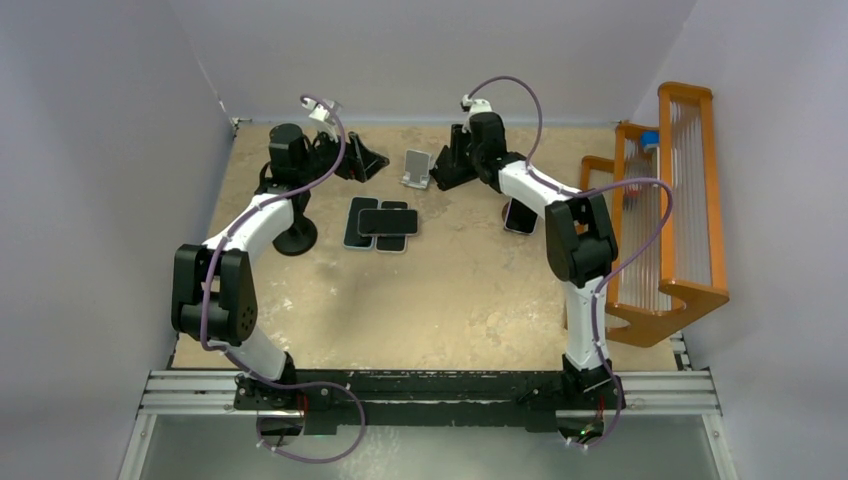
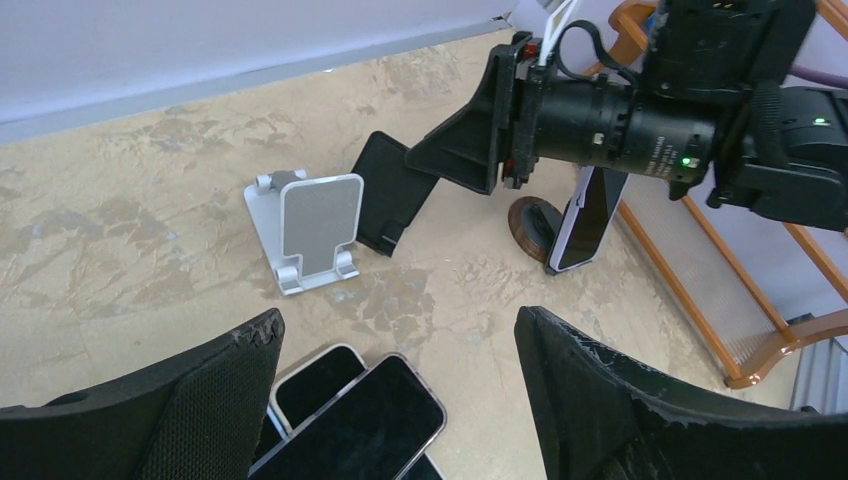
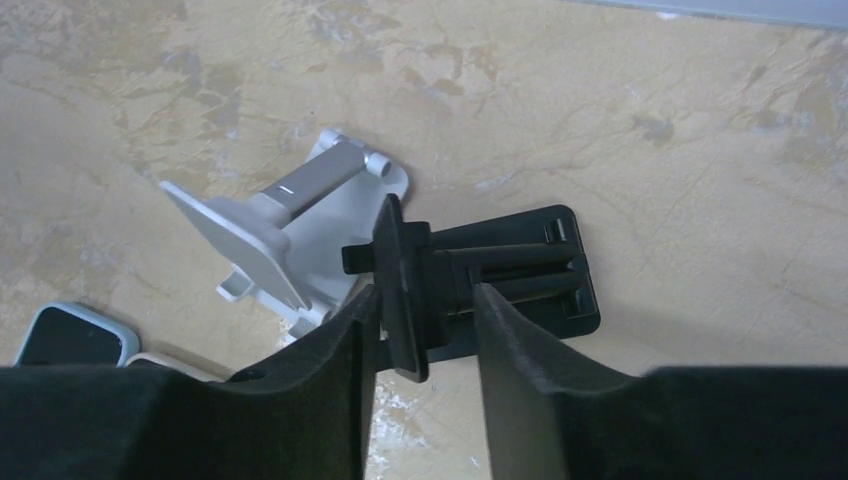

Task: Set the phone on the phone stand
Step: Move the phone stand to the center of the board.

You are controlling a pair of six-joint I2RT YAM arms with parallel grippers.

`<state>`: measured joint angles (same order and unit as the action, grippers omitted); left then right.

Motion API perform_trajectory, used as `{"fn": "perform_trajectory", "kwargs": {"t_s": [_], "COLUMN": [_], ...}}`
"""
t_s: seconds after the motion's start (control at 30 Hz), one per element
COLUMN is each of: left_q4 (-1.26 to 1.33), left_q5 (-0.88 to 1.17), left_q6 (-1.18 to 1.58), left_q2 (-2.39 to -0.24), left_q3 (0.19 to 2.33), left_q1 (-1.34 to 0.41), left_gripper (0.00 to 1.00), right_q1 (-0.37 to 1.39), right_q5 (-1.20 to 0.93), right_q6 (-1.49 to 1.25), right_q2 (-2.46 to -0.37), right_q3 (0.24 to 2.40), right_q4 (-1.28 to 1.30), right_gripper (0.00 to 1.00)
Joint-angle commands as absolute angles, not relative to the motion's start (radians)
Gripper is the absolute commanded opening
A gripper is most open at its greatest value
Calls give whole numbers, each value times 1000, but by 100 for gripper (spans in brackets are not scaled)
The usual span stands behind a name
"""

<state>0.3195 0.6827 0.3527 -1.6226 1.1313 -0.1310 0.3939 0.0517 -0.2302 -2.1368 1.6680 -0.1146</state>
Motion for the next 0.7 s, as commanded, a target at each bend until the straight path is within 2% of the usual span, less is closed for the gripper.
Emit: {"fn": "perform_trajectory", "kwargs": {"t_s": [0.0,0.07,0.1,0.23,0.27,0.47,0.67], "left_q4": [348,352,357,383,388,396,431], "left_q5": [724,728,732,750,754,775,835], "left_q6": [375,379,384,402,405,403,399], "left_q2": [-1581,-1584,-1587,-1594,-1596,-1603,-1622], "left_q3": [1138,1137,1135,1119,1117,1114,1109], "left_q1": [-127,-125,-123,-110,-107,-90,-87], "left_gripper": [83,83,83,83,83,83,83], "right_q1": [373,371,369,366,365,348,339], "right_q5": [-21,-70,-95,-168,-178,-234,-440], "right_q6": [-216,-207,-202,-201,-199,-114,126], "right_q2": [-2155,-2164,-2163,-2150,-2145,-2047,-1861], "right_q3": [1699,1692,1682,1635,1629,1563,1490], "right_q4": [-152,-161,-169,-209,-214,-155,59], "right_gripper": [38,37,33,2,0,0,0]}}
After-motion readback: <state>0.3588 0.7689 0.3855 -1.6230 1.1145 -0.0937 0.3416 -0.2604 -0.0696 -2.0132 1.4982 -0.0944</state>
